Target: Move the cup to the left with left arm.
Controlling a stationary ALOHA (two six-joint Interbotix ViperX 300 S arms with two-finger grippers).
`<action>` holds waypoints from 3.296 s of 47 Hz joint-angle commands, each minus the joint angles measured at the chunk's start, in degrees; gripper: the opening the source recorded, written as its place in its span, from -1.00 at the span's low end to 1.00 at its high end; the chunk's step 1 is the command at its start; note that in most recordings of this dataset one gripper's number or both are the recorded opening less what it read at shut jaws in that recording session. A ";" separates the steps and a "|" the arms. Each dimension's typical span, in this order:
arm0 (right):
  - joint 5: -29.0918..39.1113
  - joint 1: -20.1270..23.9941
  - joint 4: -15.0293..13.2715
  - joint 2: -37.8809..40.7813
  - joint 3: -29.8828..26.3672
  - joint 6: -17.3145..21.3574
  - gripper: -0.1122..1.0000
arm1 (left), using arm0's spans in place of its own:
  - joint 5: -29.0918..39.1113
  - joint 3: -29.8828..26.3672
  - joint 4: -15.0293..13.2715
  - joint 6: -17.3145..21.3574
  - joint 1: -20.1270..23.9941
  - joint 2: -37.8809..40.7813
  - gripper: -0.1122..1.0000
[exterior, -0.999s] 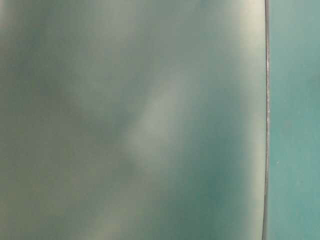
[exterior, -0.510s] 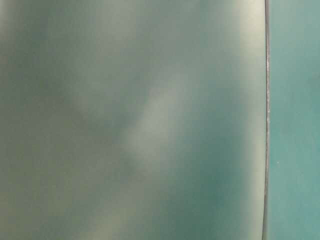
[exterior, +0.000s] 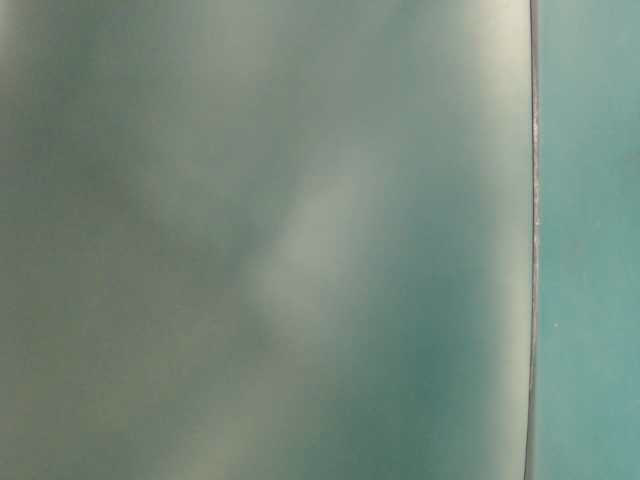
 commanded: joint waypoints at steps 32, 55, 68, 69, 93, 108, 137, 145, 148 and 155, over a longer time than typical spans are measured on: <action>0.79 -0.09 0.09 0.35 -1.93 -0.09 -0.80 | -0.53 -0.53 0.26 1.85 -0.35 0.70 0.44; 0.79 0.00 0.09 0.35 -1.85 -0.09 -0.80 | -0.53 -0.62 0.18 1.85 1.58 0.70 0.44; 0.88 0.00 0.09 0.35 -1.76 -0.09 -0.80 | -0.44 -0.62 0.18 1.85 1.76 0.70 0.44; 0.97 -0.09 0.09 0.35 -1.76 -0.09 -0.80 | -0.44 -0.62 0.18 1.85 1.76 0.70 0.44; 1.49 -0.09 0.09 0.44 -1.85 -0.09 -0.80 | -0.44 -0.62 0.18 1.41 2.81 0.70 0.44; 1.49 -0.09 0.18 0.44 -1.85 0.00 -0.80 | -0.44 -0.62 0.18 1.41 2.90 0.70 0.44; 2.37 -0.09 0.18 0.44 -1.85 0.00 -0.80 | -0.44 -0.62 0.18 1.41 2.81 0.70 0.44; 2.29 -0.09 0.09 0.35 -1.76 0.00 -0.80 | -0.44 -0.62 0.18 1.41 2.81 0.70 0.44; 2.29 -0.09 0.18 0.35 -1.85 0.00 -0.80 | -0.44 -0.53 0.18 1.41 2.90 0.70 0.44; 2.29 -0.09 0.09 0.44 -1.76 0.00 -0.80 | -0.44 -0.62 0.18 1.41 2.81 0.70 0.44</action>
